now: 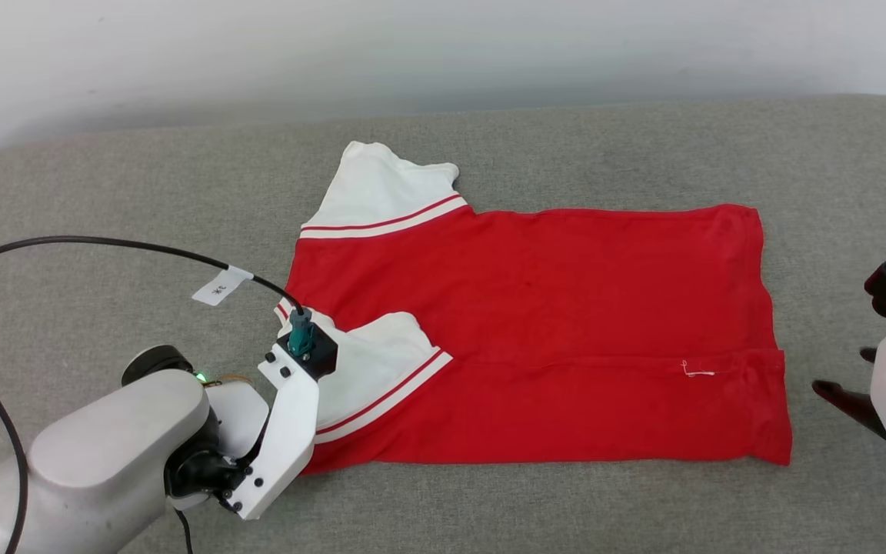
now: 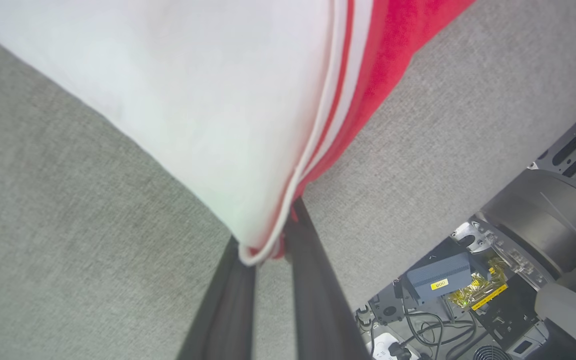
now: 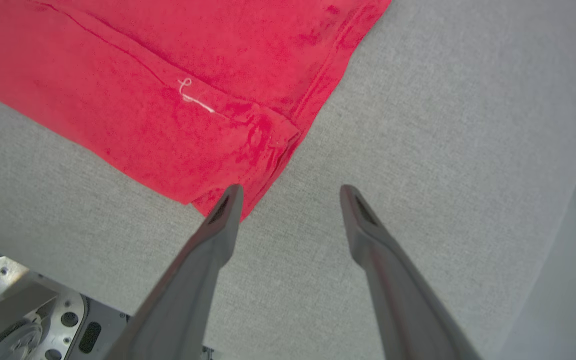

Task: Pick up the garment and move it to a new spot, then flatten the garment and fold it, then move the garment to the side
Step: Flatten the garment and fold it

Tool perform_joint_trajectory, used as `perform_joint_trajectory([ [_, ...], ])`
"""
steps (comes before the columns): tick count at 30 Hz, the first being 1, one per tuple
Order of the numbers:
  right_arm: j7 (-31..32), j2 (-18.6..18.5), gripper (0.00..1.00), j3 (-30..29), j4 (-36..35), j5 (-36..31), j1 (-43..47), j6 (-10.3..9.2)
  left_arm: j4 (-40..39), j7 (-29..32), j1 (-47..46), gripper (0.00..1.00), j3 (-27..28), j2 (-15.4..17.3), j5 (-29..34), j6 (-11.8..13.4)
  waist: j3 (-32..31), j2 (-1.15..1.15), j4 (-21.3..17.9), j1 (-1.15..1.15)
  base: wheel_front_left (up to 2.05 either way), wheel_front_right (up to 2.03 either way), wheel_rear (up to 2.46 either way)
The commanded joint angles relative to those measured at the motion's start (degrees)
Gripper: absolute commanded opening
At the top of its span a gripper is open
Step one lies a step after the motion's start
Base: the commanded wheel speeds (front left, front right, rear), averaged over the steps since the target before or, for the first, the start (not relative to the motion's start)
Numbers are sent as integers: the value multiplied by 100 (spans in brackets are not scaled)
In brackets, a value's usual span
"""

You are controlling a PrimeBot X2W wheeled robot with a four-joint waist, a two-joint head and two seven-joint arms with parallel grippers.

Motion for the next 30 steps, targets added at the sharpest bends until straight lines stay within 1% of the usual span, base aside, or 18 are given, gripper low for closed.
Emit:
perform_joint_trajectory([
  [1, 440, -139, 100, 157, 29, 195, -155, -7, -58, -69, -111, 0, -30, 21, 18, -6, 50, 0, 48, 0, 0, 0, 0],
  [2, 440, -139, 100, 157, 29, 195, -155, -7, -58, -69, -111, 0, -30, 21, 18, -6, 50, 0, 48, 0, 0, 0, 0],
  [4, 770, -186, 100, 283, 139, 315, -245, -7, -86, -102, -173, 0, -31, 14, 22, -6, 102, 0, 92, 0, 0, 0, 0],
  [7, 1029, -29, 100, 416, 388, 426, -303, -7, -107, -170, -262, 0, -41, -6, 29, -5, 190, 0, 155, 0, 0, 0, 0],
  [10, 1116, 171, 100, 533, 666, 448, -305, -7, -126, -200, -362, 0, -52, -30, 45, -5, 296, 0, 221, 0, 0, 0, 0],
  [15, 986, 564, 100, 780, 1186, 402, -226, -6, -168, -242, -461, 0, -68, -37, 98, -5, 454, 0, 292, 0, 0, 0, 0],
  [18, 890, 811, 100, 1004, 1458, 515, -100, -6, -172, -275, -479, 0, -74, -38, 109, -5, 518, 0, 311, 0, 0, 0, 0],
  [21, 761, 943, 100, 1173, 1631, 635, -65, -6, -166, -300, -467, 0, -79, -33, 112, -3, 547, 0, 324, 0, 0, 0, 0],
  [22, 717, 946, 47, 1230, 1639, 646, -85, -5, -157, -312, -447, 0, -81, -25, 110, -3, 539, 0, 317, 0, 0, 0, 0],
  [23, 619, 932, 0, 1255, 1617, 654, -129, -5, -147, -314, -409, 0, -82, -14, 108, -3, 512, 0, 305, 0, 0, 0, 0],
  [27, 265, 733, 0, 1305, 1447, 708, -369, -5, -73, -418, -247, 0, -84, 43, 53, -3, 337, 0, 251, 0, 0, 0, 0],
  [30, 14, 502, 0, 1321, 1298, 768, -472, -5, -82, -474, -133, 0, -84, 110, 5, -3, 165, 0, 226, 0, 0, 0, 0],
])
